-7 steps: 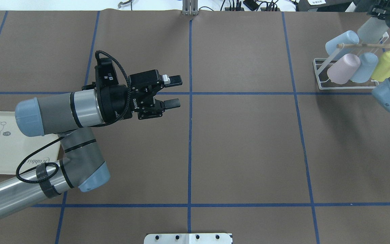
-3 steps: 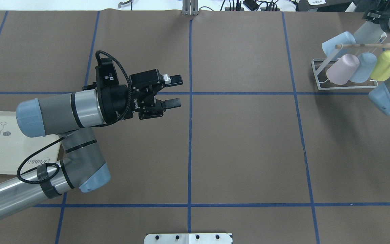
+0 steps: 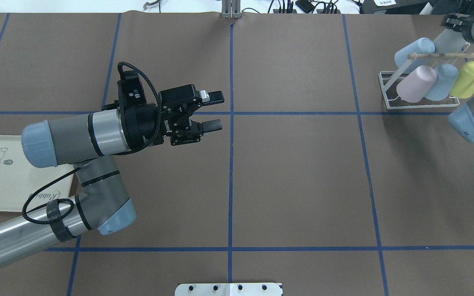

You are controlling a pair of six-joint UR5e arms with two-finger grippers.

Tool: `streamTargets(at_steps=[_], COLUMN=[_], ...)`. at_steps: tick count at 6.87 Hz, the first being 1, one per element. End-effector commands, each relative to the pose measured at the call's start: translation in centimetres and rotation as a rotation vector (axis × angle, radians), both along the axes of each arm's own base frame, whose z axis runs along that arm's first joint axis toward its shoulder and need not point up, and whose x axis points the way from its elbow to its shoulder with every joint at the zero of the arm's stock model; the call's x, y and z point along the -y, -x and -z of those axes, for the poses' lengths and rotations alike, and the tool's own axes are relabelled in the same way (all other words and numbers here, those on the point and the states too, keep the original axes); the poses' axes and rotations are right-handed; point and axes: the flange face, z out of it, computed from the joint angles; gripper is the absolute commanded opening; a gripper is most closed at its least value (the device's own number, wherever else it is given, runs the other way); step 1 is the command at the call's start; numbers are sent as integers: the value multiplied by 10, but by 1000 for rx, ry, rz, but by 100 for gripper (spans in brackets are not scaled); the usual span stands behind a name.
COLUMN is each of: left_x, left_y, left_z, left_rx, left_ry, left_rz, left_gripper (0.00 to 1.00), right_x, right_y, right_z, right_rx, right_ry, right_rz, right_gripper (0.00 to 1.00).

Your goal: Transfer IKEA cup to right arm and place on rack

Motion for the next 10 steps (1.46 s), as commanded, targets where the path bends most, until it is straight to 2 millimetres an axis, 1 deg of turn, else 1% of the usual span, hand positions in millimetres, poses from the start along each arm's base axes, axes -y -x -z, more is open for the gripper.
streamTargets(at_steps=[1, 2, 3, 4, 5, 6, 7, 8, 9, 10], left_x=[-1, -1, -1, -1, -1, -1, 0, 0, -1, 1], left_y=[-1, -1, -1, 0, 0, 0, 1, 1, 2, 7], left_z=[1, 1, 1, 1, 0, -1, 1, 0, 2, 3], left_rx=[-3, -3, -4, -4, -3, -7, -12, -11, -14, -17], left_ry=[3, 3, 2, 2, 4, 12, 15, 16, 11, 5], left_rz=[3, 3, 3, 3, 4, 13, 19, 19, 19, 27], left_gripper=[100, 100, 100, 100, 100, 100, 100, 100, 100, 100], right_x=[-2, -2, -2, -3, -1, -1, 0, -2, -3, -5], right_y=[6, 11, 15, 19, 20, 20, 21, 23, 24, 26], right_z=[-1, 3, 3, 6, 11, 12, 14, 13, 14, 27], right_rx=[-6, -2, -2, -1, 3, 5, 5, 5, 6, 18], right_ry=[-1, -6, -6, -11, -19, -20, -23, -22, -25, -46], right_rz=[7, 12, 18, 23, 23, 22, 23, 27, 29, 35], right_gripper=[0, 10, 23, 43, 44, 44, 55, 100, 100, 100])
